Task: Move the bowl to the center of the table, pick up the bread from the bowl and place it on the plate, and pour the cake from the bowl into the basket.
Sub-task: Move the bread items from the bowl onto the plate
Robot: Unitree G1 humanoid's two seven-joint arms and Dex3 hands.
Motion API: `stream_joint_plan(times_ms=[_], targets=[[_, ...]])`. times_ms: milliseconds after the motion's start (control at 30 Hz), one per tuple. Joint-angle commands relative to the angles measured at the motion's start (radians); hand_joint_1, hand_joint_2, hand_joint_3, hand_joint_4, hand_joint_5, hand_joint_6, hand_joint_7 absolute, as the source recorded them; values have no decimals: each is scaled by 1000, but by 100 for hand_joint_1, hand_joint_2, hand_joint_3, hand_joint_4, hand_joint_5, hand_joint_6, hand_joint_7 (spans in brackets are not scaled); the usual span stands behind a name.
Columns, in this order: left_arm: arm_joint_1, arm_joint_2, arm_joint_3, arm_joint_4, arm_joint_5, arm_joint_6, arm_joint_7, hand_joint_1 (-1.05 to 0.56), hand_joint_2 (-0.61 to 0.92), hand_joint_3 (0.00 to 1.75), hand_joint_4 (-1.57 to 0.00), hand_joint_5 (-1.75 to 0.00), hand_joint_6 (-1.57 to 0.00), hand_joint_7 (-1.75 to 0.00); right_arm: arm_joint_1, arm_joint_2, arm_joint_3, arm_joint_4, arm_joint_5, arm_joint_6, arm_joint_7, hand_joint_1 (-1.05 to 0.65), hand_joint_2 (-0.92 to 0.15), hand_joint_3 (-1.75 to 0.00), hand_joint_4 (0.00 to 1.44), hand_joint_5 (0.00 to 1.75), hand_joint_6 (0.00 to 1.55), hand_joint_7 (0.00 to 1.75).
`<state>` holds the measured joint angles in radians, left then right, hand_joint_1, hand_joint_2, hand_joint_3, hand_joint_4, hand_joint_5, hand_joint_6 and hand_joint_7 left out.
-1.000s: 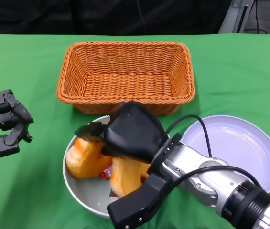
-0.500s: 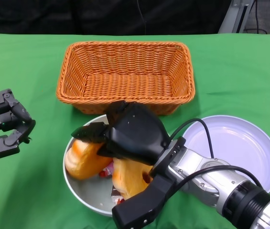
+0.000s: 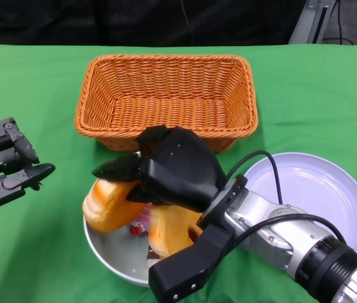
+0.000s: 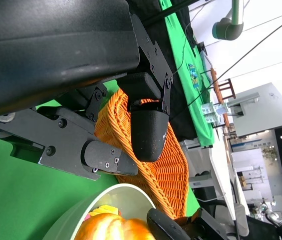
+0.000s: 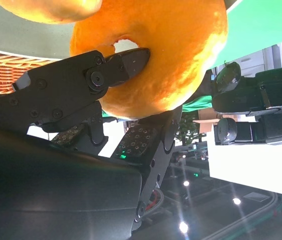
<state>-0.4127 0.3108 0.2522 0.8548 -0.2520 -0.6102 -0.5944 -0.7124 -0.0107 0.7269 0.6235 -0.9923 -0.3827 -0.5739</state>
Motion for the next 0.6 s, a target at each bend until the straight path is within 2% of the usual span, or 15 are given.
stream_joint_plan(times_ms=[33, 100, 167, 333, 367, 400, 600], targets=[[0, 28, 2, -9, 26, 11, 44, -21, 92, 11, -72, -171, -82, -122, -11, -6, -19, -26, 29, -21, 1, -29, -88, 0, 84, 117, 116, 0], [4, 31, -3, -15, 45, 8, 65, -21, 92, 11, -73, -166, -85, -112, -12, -9, -24, -31, 35, -28, 0, -29, -89, 0, 83, 119, 115, 0], [4, 31, -1, -16, 36, 4, 49, -21, 92, 10, -75, -150, -88, -94, -10, -13, -30, -39, 45, -36, 6, -30, -90, -1, 84, 119, 116, 0], [6, 33, -3, -16, 57, -10, 68, -21, 92, 12, -77, -145, -93, -83, 3, -27, -44, -75, 49, -42, 20, -30, -91, 0, 87, 120, 117, 1], [6, 32, -3, -17, 60, -14, 70, -18, 92, 16, -73, -161, -92, -91, 8, -31, -47, -87, 49, -42, 24, -29, -91, 0, 87, 120, 118, 1], [6, 32, -3, -18, 62, -17, 71, -17, 92, 18, -71, -168, -91, -95, 11, -34, -49, -96, 49, -42, 26, -29, -91, 0, 88, 120, 118, 1], [4, 35, -7, -10, 81, -17, 93, -10, 92, 28, -72, -175, -86, -115, 43, -70, -70, -195, 71, -34, 116, -29, -90, 0, 88, 119, 120, 2]])
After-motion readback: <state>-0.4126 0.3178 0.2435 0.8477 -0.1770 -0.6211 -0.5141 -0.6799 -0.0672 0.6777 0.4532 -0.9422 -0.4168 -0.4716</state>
